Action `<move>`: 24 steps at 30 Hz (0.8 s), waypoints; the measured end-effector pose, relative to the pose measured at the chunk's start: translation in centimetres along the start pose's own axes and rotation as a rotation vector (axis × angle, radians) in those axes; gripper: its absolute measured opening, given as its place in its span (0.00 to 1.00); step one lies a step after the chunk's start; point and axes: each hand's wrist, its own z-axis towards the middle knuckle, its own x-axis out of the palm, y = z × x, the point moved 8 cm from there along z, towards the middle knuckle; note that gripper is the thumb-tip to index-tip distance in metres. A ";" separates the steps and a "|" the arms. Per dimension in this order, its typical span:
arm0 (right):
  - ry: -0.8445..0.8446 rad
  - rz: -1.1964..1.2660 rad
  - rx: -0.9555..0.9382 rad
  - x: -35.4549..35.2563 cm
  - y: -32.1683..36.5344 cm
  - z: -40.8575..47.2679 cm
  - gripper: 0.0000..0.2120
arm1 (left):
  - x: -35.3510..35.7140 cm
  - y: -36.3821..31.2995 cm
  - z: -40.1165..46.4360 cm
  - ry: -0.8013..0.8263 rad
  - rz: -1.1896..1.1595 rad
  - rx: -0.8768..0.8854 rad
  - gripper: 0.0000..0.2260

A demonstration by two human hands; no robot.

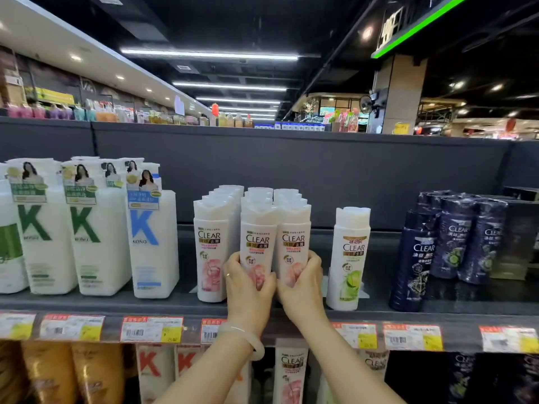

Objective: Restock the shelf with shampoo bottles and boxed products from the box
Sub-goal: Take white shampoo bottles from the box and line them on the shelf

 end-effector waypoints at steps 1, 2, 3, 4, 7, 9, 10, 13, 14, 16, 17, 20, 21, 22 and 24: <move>0.005 -0.012 0.005 -0.1 -0.1 0.1 0.31 | 0.0 0.1 0.0 -0.009 -0.010 -0.002 0.26; 0.010 -0.020 0.016 -0.2 -0.2 0.1 0.32 | -0.1 0.1 0.0 -0.018 -0.016 -0.003 0.26; 0.014 -0.031 0.028 -0.3 -0.2 0.2 0.33 | -0.1 0.2 0.1 -0.021 -0.014 -0.004 0.26; 0.019 -0.047 0.039 -0.4 -0.2 0.1 0.34 | -0.1 0.3 0.1 -0.019 -0.005 -0.005 0.27; 0.029 -0.093 0.049 -0.4 -0.1 0.0 0.36 | 0.0 0.6 0.1 0.000 0.049 -0.019 0.29; 0.030 -0.122 0.050 -0.5 -0.1 -0.2 0.38 | -0.1 0.5 0.0 0.011 0.067 -0.018 0.31; 0.031 -0.143 0.048 -0.5 -0.1 -0.3 0.39 | -0.1 0.5 -0.1 0.017 0.074 -0.012 0.31; 0.018 -0.219 0.017 -0.6 -0.1 -0.5 0.39 | -0.2 0.5 -0.3 0.034 0.093 -0.011 0.31; 0.012 -0.240 0.006 -0.6 -0.1 -0.6 0.37 | -0.2 0.5 -0.2 0.032 0.092 -0.013 0.31; 0.010 -0.259 0.007 -0.7 0.0 -0.6 0.35 | -0.3 0.3 -0.1 0.026 0.085 -0.017 0.29; 0.012 -0.261 0.011 -0.7 0.0 -0.6 0.34 | -0.3 0.3 -0.1 0.025 0.082 -0.018 0.29; 0.019 -0.260 0.014 -0.6 0.1 -0.6 0.34 | -0.4 0.2 -0.1 0.026 0.080 -0.019 0.28; 0.020 -0.260 0.015 -0.6 0.2 -0.6 0.35 | -0.4 0.2 -0.1 0.026 0.081 -0.021 0.28; 0.020 -0.262 0.016 -0.5 0.2 -0.6 0.35 | -0.4 0.2 -0.1 0.026 0.084 -0.026 0.28; 0.020 -0.264 0.022 -0.6 0.2 -0.7 0.35 | -0.5 0.2 -0.1 0.033 0.098 -0.040 0.30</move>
